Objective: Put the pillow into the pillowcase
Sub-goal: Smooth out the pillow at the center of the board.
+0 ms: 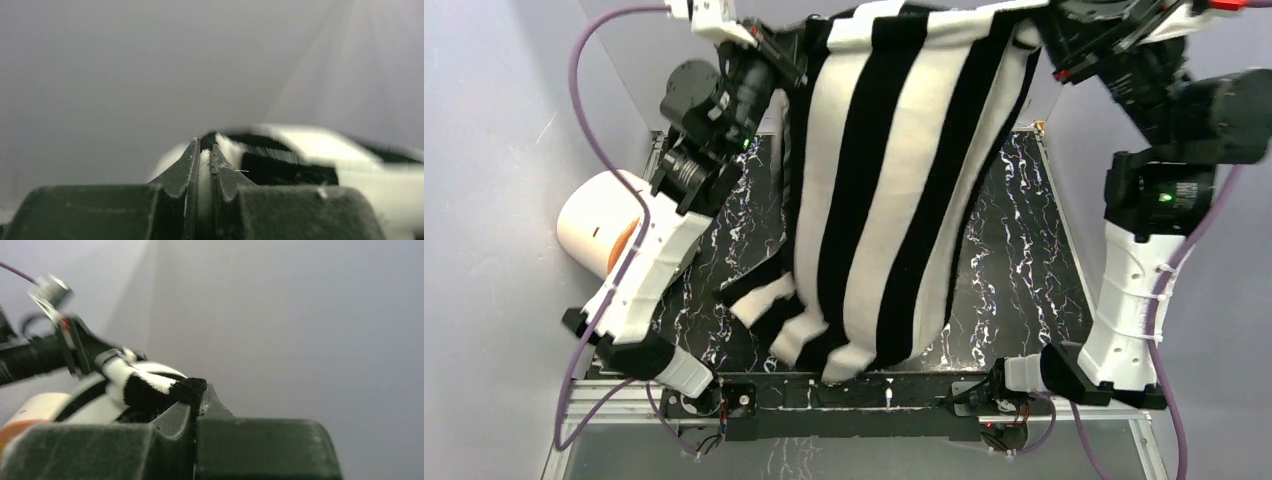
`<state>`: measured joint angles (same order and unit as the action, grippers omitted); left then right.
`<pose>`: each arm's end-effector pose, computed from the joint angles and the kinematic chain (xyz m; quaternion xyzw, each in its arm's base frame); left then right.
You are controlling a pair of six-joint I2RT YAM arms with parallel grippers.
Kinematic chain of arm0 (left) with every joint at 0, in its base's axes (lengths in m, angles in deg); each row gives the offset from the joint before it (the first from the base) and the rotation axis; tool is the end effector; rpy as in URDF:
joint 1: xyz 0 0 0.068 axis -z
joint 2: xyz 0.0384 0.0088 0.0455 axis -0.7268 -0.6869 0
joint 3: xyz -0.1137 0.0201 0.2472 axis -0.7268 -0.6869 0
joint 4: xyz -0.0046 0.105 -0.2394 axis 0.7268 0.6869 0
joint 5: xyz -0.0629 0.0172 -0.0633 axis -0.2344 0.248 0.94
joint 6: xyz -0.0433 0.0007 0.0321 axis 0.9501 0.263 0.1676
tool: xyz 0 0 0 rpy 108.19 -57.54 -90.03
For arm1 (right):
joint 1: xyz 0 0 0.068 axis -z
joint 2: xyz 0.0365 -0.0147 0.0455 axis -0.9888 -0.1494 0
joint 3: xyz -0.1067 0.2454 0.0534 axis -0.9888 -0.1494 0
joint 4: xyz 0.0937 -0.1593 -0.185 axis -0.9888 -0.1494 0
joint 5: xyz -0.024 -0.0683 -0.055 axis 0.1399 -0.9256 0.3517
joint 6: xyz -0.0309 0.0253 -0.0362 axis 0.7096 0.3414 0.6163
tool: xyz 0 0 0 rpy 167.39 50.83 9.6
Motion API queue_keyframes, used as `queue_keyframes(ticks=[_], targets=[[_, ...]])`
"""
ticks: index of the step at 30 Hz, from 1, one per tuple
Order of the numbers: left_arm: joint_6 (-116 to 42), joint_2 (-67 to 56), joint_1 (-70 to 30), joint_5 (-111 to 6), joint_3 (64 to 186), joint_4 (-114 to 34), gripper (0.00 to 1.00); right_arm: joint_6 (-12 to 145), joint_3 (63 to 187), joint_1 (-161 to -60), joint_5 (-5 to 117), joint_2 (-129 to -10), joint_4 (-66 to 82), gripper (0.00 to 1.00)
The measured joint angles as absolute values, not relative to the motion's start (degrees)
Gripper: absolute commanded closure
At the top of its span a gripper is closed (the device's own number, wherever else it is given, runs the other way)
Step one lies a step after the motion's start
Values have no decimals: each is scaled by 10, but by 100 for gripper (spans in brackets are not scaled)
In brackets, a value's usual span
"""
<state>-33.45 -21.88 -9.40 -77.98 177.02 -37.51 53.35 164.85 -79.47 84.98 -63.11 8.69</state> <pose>0.2372 -0.1668 0.6194 -0.0397 0.4912 -0.3181 0.8099 0.1750 0.0151 0.6413 -0.2015 0.4410 0.2643 0.8337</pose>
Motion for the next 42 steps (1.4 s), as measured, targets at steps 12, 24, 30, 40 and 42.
queue_keyframes(ticks=[12,24,30,40,42], targets=[[-303,-233,-78,-737,1826,-323,100,610,1682,-792,771,-722,211,100],[-237,-251,-117,-695,1852,-290,100,619,1815,-795,812,-757,74,100],[-235,-104,-107,-655,1816,-347,100,609,1731,-790,794,-596,206,100],[-334,-288,-144,-741,1894,-316,100,641,1619,-792,835,-662,200,100],[-319,-363,-170,-736,1888,-270,100,654,1651,-792,849,-743,112,100]])
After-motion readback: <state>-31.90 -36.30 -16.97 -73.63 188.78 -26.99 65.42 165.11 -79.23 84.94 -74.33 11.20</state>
